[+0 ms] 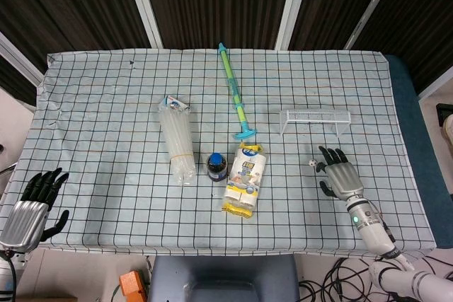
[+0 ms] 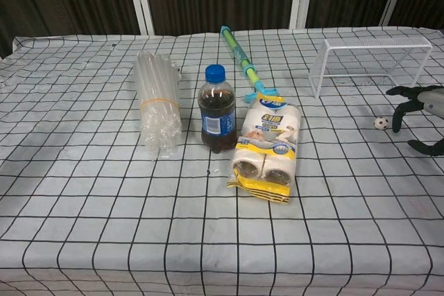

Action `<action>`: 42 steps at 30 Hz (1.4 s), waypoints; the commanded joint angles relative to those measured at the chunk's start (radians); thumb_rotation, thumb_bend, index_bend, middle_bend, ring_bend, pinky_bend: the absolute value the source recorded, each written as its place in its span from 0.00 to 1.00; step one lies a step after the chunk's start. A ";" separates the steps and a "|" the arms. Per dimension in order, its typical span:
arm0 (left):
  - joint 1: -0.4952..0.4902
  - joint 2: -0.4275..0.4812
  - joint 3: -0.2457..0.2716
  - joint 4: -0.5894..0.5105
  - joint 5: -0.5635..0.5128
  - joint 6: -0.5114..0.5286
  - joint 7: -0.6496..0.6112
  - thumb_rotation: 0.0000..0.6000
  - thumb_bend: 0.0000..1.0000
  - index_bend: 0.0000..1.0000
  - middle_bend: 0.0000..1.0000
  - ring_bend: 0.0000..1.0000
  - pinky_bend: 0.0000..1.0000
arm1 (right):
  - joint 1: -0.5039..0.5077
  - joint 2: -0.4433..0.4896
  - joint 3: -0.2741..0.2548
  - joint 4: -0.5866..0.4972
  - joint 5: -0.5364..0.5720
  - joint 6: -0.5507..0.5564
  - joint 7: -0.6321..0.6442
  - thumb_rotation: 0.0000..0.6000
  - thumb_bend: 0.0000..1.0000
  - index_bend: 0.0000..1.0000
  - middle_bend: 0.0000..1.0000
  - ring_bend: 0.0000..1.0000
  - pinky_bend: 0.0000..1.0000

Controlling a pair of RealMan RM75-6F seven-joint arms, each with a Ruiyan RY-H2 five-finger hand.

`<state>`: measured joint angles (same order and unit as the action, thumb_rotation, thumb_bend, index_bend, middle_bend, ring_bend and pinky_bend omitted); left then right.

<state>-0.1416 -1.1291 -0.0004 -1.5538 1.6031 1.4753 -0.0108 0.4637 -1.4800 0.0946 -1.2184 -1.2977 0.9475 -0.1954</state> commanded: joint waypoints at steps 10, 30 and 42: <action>0.011 0.002 0.002 0.005 0.004 0.022 -0.007 1.00 0.43 0.02 0.00 0.00 0.02 | 0.012 -0.011 -0.003 0.006 0.025 -0.016 -0.022 1.00 0.56 0.50 0.00 0.00 0.00; 0.017 0.002 0.007 0.003 0.021 0.039 -0.006 1.00 0.43 0.02 0.00 0.00 0.02 | -0.012 -0.004 0.043 -0.006 -0.023 0.154 0.094 1.00 0.56 0.00 0.00 0.00 0.00; 0.027 0.000 0.006 0.006 0.032 0.065 -0.006 1.00 0.43 0.00 0.00 0.00 0.02 | -0.259 0.226 -0.109 -0.310 -0.193 0.513 0.004 1.00 0.47 0.00 0.00 0.00 0.00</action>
<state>-0.1148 -1.1293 0.0054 -1.5477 1.6343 1.5393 -0.0162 0.3238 -1.3407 0.0624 -1.4085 -1.3947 1.2832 -0.1443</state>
